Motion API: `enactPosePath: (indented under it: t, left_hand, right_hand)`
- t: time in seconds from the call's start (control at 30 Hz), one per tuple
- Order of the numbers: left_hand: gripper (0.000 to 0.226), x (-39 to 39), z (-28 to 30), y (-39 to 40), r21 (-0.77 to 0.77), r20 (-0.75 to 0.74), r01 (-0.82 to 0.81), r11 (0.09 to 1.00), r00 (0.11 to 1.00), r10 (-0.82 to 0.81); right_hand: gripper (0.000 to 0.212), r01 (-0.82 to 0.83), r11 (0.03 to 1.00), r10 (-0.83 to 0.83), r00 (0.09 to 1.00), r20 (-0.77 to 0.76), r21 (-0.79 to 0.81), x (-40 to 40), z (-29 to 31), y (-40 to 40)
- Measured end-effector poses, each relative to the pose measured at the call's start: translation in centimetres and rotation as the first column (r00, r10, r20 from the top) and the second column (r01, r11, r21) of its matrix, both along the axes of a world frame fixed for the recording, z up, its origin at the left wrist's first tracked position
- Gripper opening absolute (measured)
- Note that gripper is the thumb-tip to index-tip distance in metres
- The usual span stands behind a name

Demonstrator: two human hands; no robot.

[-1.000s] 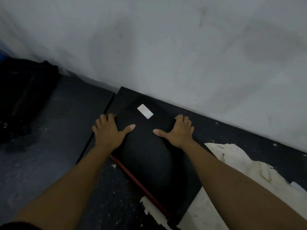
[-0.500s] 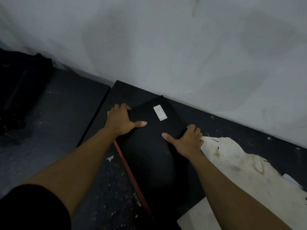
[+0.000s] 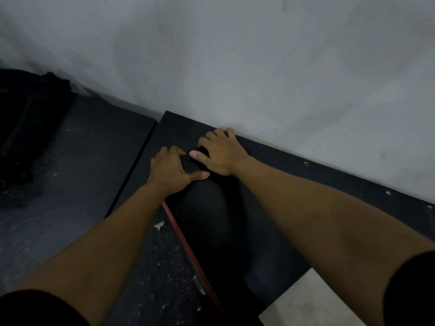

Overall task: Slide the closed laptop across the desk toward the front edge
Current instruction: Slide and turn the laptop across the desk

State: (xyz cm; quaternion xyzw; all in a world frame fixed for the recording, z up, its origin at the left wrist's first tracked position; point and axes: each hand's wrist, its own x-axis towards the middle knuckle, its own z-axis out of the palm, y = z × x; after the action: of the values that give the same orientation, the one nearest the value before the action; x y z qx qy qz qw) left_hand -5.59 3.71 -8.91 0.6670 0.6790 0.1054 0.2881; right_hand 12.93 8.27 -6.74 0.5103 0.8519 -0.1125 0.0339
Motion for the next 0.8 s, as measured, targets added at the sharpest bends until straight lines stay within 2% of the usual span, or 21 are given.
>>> enactPosePath:
  t: [0.23, 0.33, 0.4, 0.57, 0.8]
  left_hand:
    - [0.099, -0.2, 0.8, -0.6, 0.085, 0.038, -0.003, 0.996, 0.999, 0.0]
    - [0.092, -0.4, 1.2, -2.1, 0.117, -0.014, -0.083, 0.99, 0.996, 0.085]
    - [0.092, -0.4, 1.0, -3.4, 0.086, -0.012, -0.175, 0.981, 0.984, 0.177]
    - [0.083, 1.5, 0.6, -5.2, 0.005, 0.298, -0.393, 0.92, 0.878, 0.373]
    - [0.069, 4.0, 0.0, -4.5, 0.004, 0.441, -0.265, 0.964, 0.866, 0.236]
  right_hand:
    - [0.058, -0.049, 0.998, 0.049, 0.999, -0.005, 0.05, -0.2, -1.4, 0.7]
    - [0.061, -0.028, 0.998, 0.029, 1.0, -0.01, 0.052, 0.0, -1.3, 0.6]
    - [0.062, -0.001, 0.998, 0.003, 1.0, -0.028, 0.055, 0.5, -1.2, 0.5]
    - [0.061, 0.073, 0.995, -0.072, 0.997, -0.026, 0.075, 2.3, -0.8, -0.2]
    - [0.061, 0.187, 0.977, -0.186, 0.982, -0.02, 0.106, 6.2, -0.8, -2.6]
